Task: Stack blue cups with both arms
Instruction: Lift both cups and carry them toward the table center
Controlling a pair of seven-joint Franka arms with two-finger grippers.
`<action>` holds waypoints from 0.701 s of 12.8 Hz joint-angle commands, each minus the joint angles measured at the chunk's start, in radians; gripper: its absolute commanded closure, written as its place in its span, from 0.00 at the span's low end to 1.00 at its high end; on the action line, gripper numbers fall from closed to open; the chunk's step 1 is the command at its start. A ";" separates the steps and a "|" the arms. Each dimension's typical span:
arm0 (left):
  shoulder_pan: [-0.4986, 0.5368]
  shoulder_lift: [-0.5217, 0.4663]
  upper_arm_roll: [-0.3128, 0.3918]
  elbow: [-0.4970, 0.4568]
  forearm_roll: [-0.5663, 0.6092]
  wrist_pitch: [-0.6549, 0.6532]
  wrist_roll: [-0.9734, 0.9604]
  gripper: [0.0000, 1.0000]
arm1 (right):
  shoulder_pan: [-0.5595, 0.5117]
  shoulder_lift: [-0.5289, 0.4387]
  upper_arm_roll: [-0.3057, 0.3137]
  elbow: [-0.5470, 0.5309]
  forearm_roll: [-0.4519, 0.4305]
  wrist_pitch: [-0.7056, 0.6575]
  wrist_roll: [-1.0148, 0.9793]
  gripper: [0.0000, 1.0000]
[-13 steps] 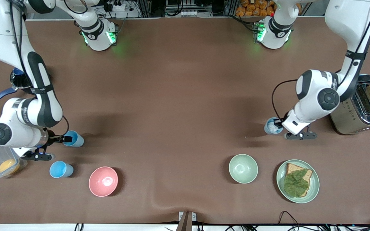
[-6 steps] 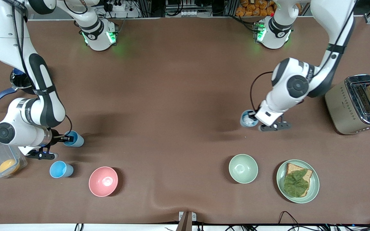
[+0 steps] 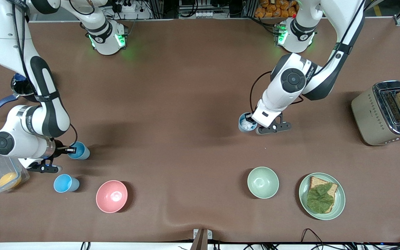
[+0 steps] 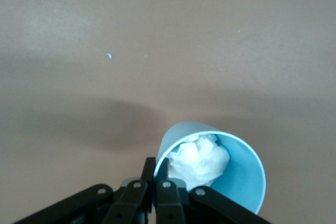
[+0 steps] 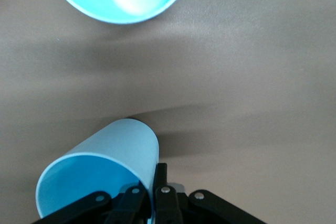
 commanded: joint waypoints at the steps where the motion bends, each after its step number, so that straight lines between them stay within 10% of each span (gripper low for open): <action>1: -0.019 0.015 0.002 0.044 -0.011 -0.020 -0.043 1.00 | -0.002 -0.044 0.018 0.012 0.042 -0.032 0.011 1.00; 9: -0.062 0.041 0.002 0.081 -0.008 -0.018 -0.109 1.00 | 0.006 -0.183 0.019 0.066 0.121 -0.261 0.124 1.00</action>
